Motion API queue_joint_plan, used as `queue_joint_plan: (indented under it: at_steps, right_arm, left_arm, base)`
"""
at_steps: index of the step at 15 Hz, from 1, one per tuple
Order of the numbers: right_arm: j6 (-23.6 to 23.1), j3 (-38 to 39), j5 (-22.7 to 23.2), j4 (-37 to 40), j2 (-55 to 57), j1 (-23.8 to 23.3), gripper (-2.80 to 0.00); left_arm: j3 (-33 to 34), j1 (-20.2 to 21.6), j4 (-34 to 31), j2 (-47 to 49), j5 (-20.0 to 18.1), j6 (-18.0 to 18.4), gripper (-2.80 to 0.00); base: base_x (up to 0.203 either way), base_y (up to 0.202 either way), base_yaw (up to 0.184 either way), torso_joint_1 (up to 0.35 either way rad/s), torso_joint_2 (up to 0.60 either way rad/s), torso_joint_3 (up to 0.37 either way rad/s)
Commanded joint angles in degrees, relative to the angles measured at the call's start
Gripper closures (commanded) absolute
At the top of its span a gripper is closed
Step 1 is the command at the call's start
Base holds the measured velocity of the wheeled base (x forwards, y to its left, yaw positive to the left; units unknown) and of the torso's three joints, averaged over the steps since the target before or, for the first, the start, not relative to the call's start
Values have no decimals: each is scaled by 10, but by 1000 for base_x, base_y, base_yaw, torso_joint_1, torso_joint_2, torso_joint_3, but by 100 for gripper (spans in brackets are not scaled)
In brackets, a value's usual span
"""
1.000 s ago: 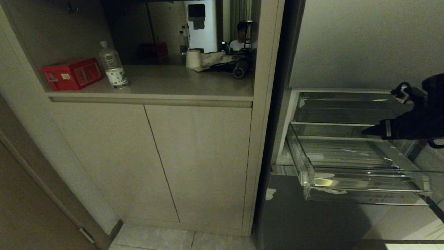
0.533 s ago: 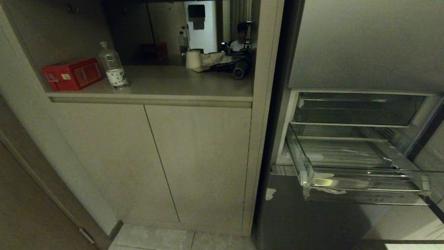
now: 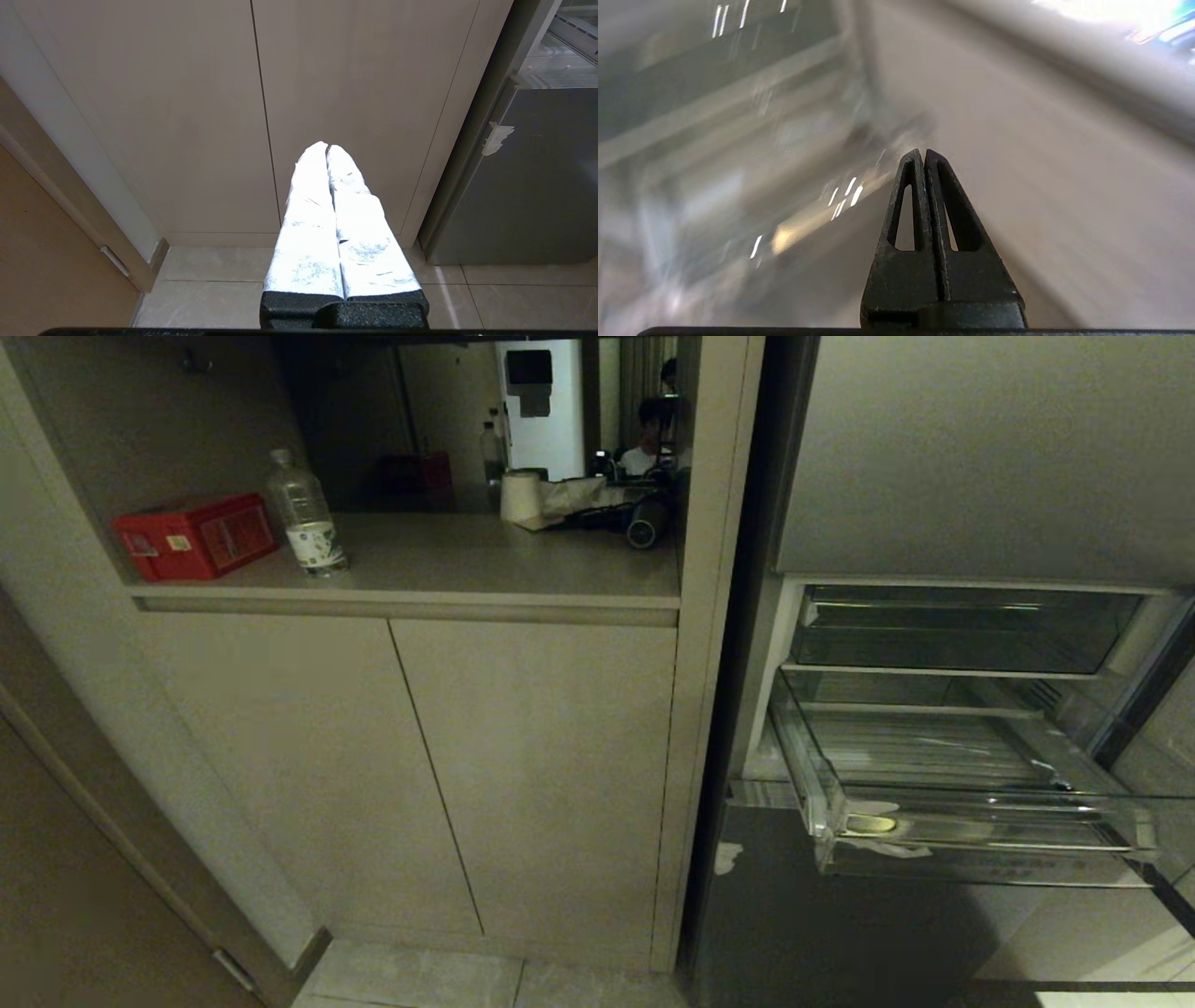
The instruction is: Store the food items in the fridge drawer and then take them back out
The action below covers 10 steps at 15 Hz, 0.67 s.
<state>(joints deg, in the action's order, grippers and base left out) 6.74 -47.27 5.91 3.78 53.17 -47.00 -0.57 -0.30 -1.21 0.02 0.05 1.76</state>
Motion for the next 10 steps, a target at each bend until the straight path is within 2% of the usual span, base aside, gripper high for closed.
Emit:
queue_joint_plan:
  at_steps: [1,3,6,7,10]
  right_arm:
    - [3,-34,-7,0,-27,-66,0]
    - [12,-63,-9,-5,-14,-138,0]
    - [27,-80,20,-37,26,-302,0]
    - [35,-84,33,-58,51,-362,0]
    - [48,-117,70,-113,176,-499,0]
  left_arm:
    - [0,0,0,1,0,0,0]
    - [0,0,0,1,0,0,0]
    - [0,0,0,1,0,0,0]
    - [0,0,0,1,0,0,0]
    - [0,0,0,1,0,0,0]
  base:
    - [0,0,0,0,0,0]
    - [0,0,0,0,0,0]
    - [0,0,0,0,0,0]
    - [0,0,0,0,0,0]
    - [0,0,0,0,0,0]
